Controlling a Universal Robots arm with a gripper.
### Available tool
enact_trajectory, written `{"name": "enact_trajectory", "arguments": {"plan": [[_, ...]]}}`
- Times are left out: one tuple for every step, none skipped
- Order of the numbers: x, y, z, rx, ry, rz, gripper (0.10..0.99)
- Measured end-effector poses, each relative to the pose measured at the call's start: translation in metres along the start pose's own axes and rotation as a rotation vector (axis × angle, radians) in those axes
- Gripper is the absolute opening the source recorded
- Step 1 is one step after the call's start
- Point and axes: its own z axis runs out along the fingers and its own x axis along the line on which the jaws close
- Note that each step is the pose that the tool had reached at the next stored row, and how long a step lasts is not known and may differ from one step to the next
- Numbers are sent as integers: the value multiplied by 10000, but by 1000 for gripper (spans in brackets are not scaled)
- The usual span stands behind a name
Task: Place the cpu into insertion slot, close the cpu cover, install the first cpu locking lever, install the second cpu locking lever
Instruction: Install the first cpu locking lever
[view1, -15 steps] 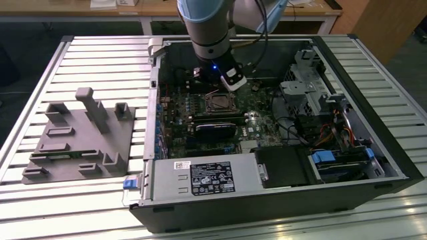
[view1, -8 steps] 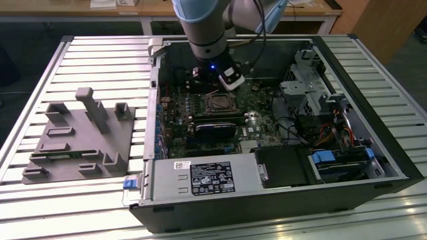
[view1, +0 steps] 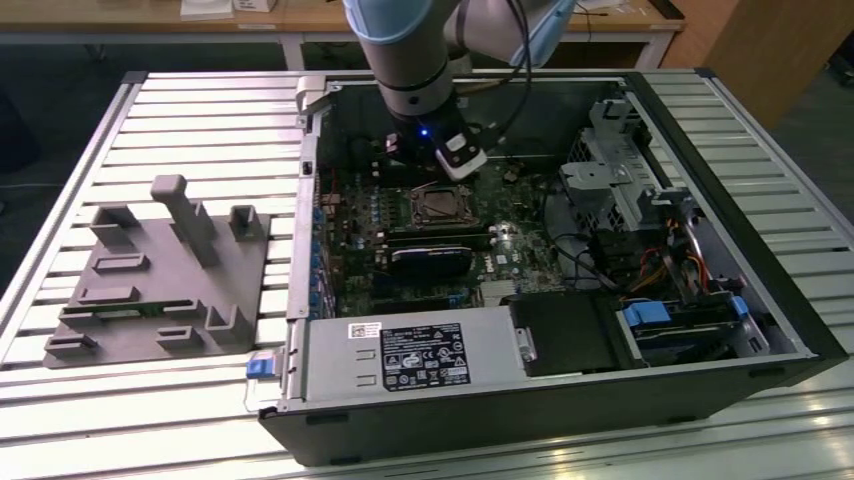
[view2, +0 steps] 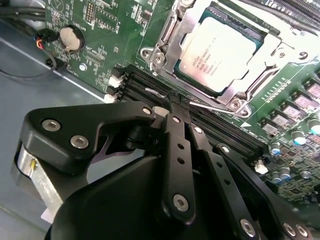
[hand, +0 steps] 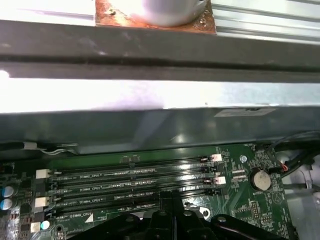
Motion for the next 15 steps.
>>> {"name": "enact_trajectory", "arguments": {"plan": [[1,1,3,25,-24,78,106],[2,4,6,44,-46,149,106],[5,12,10,52,-58,184,106],[8,21,14,54,-62,195,106],[10,29,18,60,-65,207,106],[11,35,23,68,-71,225,106],[13,40,26,76,-79,245,106],[13,42,29,94,-92,275,106],[14,41,32,115,-107,316,106],[15,41,34,138,-125,370,106],[16,40,37,156,-143,423,106],[16,40,39,173,-157,470,106],[17,40,42,186,-172,516,106],[19,42,45,195,-182,551,106],[23,47,48,199,-189,573,106]]}}
